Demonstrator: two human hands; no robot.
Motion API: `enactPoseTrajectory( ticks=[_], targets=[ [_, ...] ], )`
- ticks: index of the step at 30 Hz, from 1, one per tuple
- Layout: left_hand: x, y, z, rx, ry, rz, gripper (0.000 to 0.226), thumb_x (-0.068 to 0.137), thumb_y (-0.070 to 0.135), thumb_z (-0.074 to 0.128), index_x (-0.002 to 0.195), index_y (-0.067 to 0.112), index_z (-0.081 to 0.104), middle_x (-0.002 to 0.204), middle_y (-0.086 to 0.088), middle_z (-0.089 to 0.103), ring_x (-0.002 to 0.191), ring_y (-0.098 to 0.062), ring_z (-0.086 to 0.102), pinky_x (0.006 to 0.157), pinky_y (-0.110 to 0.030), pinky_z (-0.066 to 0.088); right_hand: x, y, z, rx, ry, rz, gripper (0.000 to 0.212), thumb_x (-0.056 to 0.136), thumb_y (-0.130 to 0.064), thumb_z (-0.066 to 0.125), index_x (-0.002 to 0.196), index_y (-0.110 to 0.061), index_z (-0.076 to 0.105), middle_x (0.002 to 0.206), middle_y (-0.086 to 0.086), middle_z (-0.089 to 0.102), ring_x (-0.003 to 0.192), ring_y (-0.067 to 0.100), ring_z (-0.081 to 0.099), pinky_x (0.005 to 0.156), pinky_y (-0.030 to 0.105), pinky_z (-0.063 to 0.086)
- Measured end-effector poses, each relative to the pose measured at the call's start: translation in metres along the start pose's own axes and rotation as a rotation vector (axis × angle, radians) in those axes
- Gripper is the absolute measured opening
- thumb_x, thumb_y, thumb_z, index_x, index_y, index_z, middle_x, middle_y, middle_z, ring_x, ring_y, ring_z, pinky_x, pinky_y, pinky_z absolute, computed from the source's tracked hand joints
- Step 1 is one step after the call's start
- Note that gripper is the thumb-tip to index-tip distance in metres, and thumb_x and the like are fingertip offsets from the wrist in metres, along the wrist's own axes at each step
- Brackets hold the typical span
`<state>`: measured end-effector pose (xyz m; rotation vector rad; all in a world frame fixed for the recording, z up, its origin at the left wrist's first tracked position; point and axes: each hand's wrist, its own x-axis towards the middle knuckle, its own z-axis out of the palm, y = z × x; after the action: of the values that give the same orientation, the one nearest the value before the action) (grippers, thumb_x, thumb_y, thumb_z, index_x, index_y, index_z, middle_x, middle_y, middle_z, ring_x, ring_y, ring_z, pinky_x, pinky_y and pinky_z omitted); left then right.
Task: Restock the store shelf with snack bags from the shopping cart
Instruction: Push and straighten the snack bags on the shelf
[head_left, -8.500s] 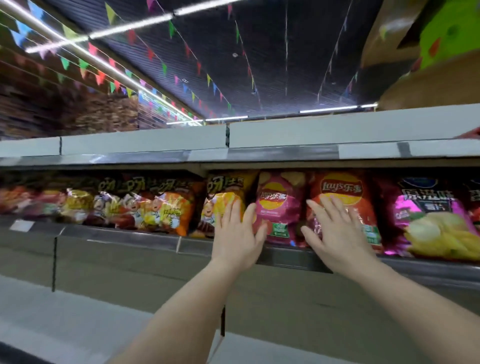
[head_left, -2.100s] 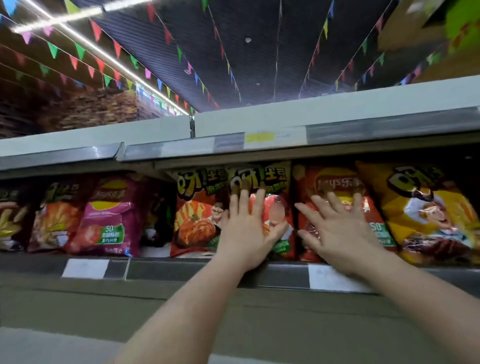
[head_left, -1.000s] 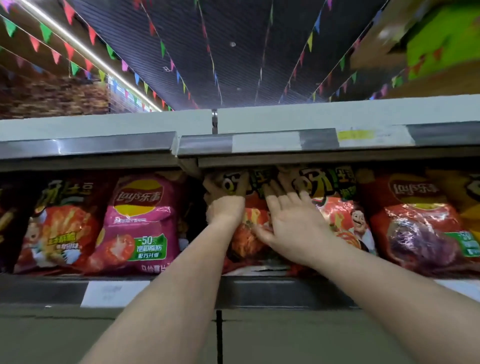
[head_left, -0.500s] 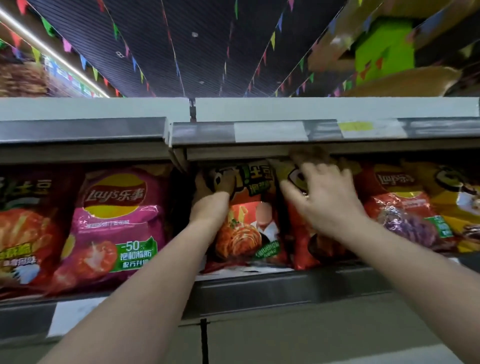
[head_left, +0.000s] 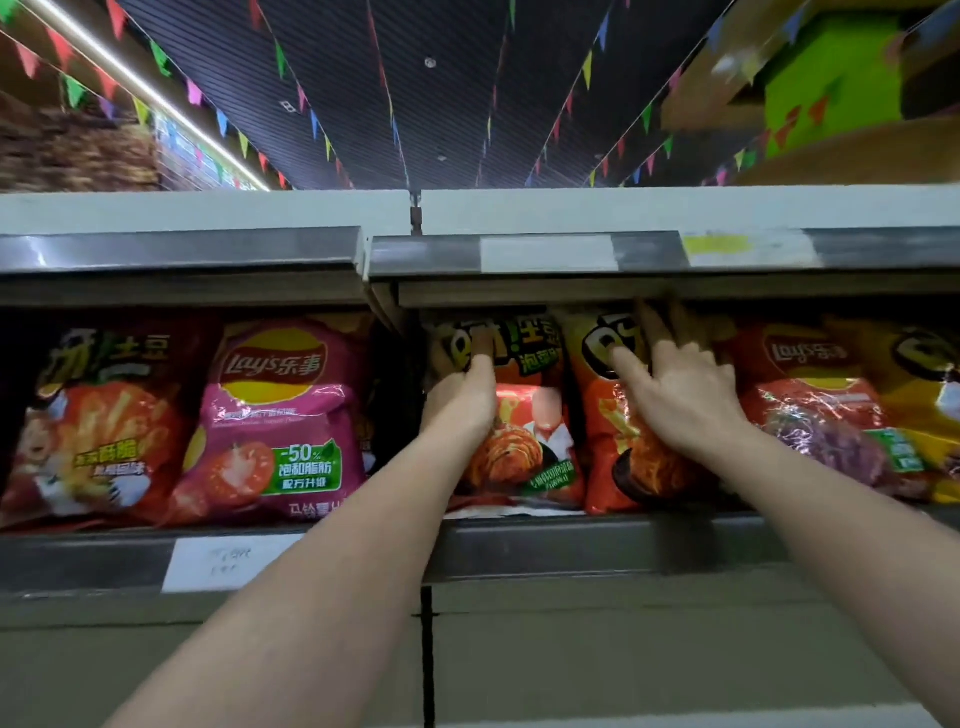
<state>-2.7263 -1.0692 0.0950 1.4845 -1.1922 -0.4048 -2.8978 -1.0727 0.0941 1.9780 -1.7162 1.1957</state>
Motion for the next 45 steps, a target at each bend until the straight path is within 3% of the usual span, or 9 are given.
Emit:
enactPoseTrajectory(
  ticks=[7,12,19,25,30,34,38,41,45],
  targets=[
    [-0.023,0.004,-0.012,0.107,-0.117,0.05,0.061,0.101,0.047,0.018,0.143,0.006,0.033,0.147,-0.021,0.035,0.134,-0.034,0.035,0.108,-0.035,0.026,-0.004,-0.001,0.002,-0.033,-0.046,0.055,0.059,0.096,-0.049,0.026,0.124,-0.001,0.047,0.13,0.026,0.045,0.124,0.037,0.038,0.105,0.047,0.025],
    [-0.033,0.014,-0.046,0.154,0.131,0.296,0.057,0.1,0.047,0.03,0.137,0.005,0.039,0.139,-0.022,0.041,0.13,-0.033,0.038,0.102,-0.034,0.03,-0.016,-0.031,-0.001,0.194,0.131,-0.262,0.058,0.094,-0.045,0.035,0.136,-0.004,0.041,0.132,0.024,0.046,0.125,0.036,0.037,0.105,0.044,0.026],
    [-0.059,-0.021,-0.105,0.165,0.398,0.378,0.048,0.098,0.039,0.04,0.14,0.016,0.041,0.136,-0.01,0.049,0.129,-0.024,0.043,0.108,-0.039,0.033,-0.054,-0.115,0.007,0.603,-0.068,-0.625,0.046,0.096,-0.028,0.044,0.14,-0.015,0.038,0.145,0.001,0.039,0.134,0.012,0.031,0.097,0.01,0.018],
    [-0.067,-0.07,-0.18,0.197,0.548,0.116,0.053,0.098,0.044,0.036,0.144,0.018,0.035,0.143,-0.009,0.045,0.131,-0.027,0.04,0.109,-0.04,0.032,-0.069,-0.151,0.035,0.682,-0.337,-0.414,0.053,0.096,-0.039,0.041,0.144,-0.018,0.032,0.144,0.006,0.04,0.129,0.022,0.041,0.101,0.032,0.035],
    [-0.047,-0.102,-0.237,0.201,0.544,0.073,0.058,0.099,0.046,0.032,0.149,0.018,0.024,0.15,-0.009,0.036,0.137,-0.028,0.033,0.111,-0.045,0.029,-0.05,-0.18,0.055,0.806,-0.378,-0.062,0.06,0.095,-0.049,0.038,0.144,-0.017,0.029,0.141,0.013,0.043,0.123,0.032,0.046,0.091,0.035,0.04],
    [-0.02,-0.117,-0.263,0.432,0.524,0.228,0.057,0.099,0.041,0.036,0.149,0.016,0.026,0.151,-0.01,0.033,0.139,-0.025,0.028,0.112,-0.04,0.025,-0.051,-0.209,0.067,0.667,-0.189,-0.05,0.06,0.094,-0.047,0.039,0.142,-0.011,0.031,0.14,0.018,0.041,0.126,0.035,0.041,0.103,0.044,0.036],
    [0.012,-0.122,-0.274,0.721,0.422,0.516,0.053,0.1,0.036,0.037,0.147,0.014,0.031,0.151,-0.012,0.032,0.141,-0.025,0.024,0.114,-0.035,0.018,-0.059,-0.238,0.073,0.215,0.056,-0.223,0.062,0.093,-0.05,0.031,0.141,-0.012,0.032,0.139,0.015,0.04,0.131,0.031,0.032,0.107,0.044,0.024],
    [0.039,-0.121,-0.274,0.916,0.368,0.606,0.056,0.1,0.044,0.027,0.147,0.015,0.029,0.148,-0.013,0.035,0.139,-0.027,0.026,0.115,-0.04,0.015,-0.059,-0.254,0.073,-0.044,0.01,-0.345,0.093,0.07,-0.064,-0.003,0.146,-0.019,0.024,0.143,0.008,0.035,0.134,0.027,0.026,0.11,0.046,0.017],
    [0.056,-0.137,-0.266,1.022,0.238,0.593,0.092,0.073,0.062,-0.013,0.153,0.022,0.011,0.16,-0.009,0.012,0.145,-0.025,0.014,0.116,-0.044,0.005,-0.057,-0.258,0.084,-0.174,-0.096,-0.341,0.099,0.065,-0.069,-0.013,0.146,-0.024,0.022,0.143,0.003,0.037,0.131,0.024,0.029,0.11,0.048,0.015]
  ],
)
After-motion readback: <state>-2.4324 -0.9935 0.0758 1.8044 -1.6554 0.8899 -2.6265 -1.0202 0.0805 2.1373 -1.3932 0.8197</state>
